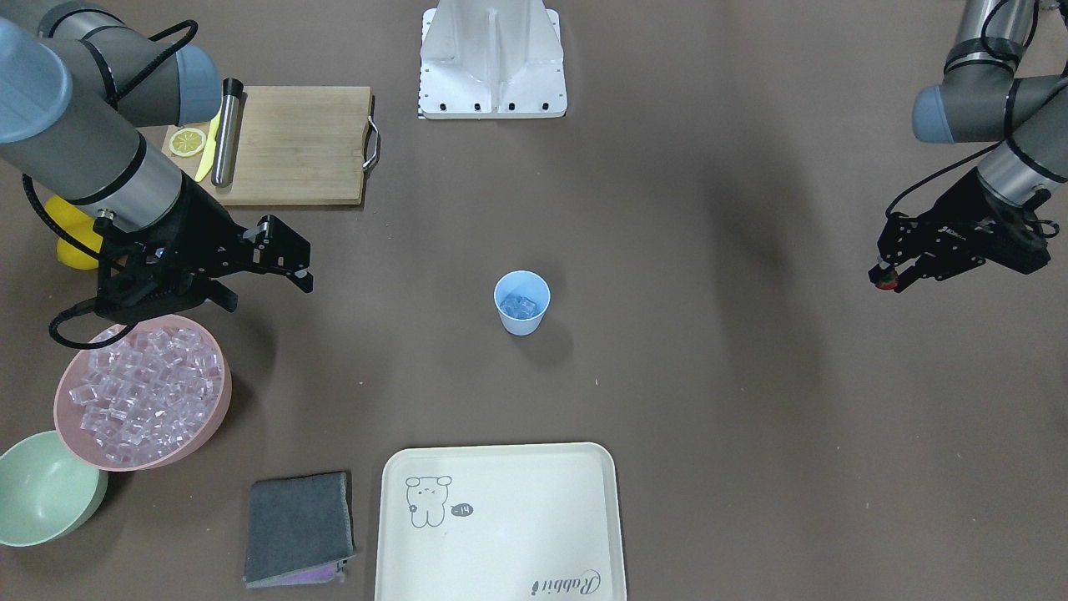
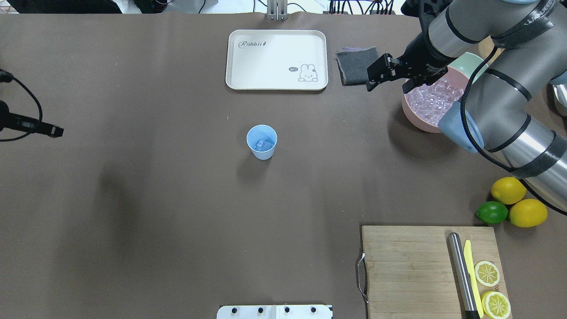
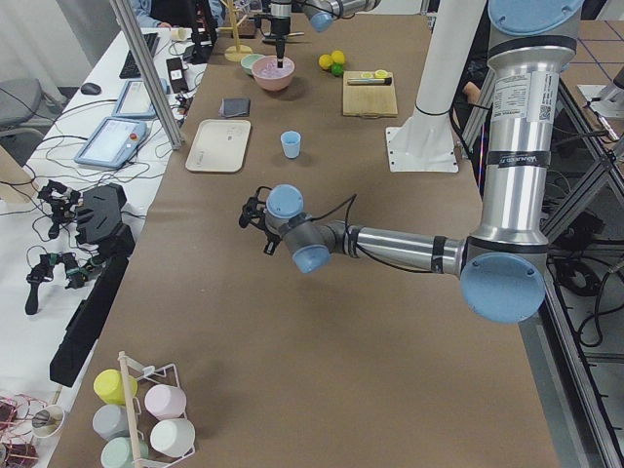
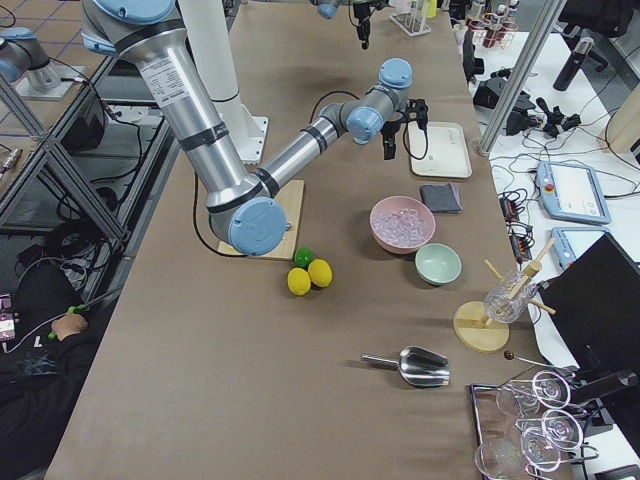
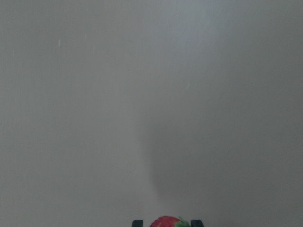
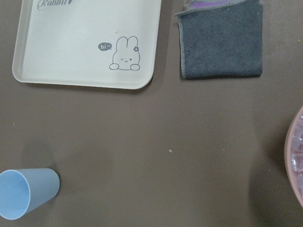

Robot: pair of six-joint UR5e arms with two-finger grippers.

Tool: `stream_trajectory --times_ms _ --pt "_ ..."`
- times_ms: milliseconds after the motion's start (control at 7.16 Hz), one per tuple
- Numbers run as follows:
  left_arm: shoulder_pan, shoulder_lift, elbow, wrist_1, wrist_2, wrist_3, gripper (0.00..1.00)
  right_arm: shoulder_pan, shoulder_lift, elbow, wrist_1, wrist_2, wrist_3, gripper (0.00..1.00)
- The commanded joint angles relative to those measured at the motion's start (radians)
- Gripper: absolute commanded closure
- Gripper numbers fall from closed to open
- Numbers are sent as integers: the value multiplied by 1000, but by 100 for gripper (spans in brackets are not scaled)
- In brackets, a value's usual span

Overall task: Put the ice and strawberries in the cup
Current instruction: 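Carry the strawberry with the left gripper over the blue cup and release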

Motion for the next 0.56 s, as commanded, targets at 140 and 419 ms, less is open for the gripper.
stream_trajectory --times_ms 140,419 --pt "116 -273 -118 138 36 -423 100 0 -4 0 0 -6 5 0" --pt "337 -439 -141 347 313 -535 100 2 -7 5 2 -11 7 0"
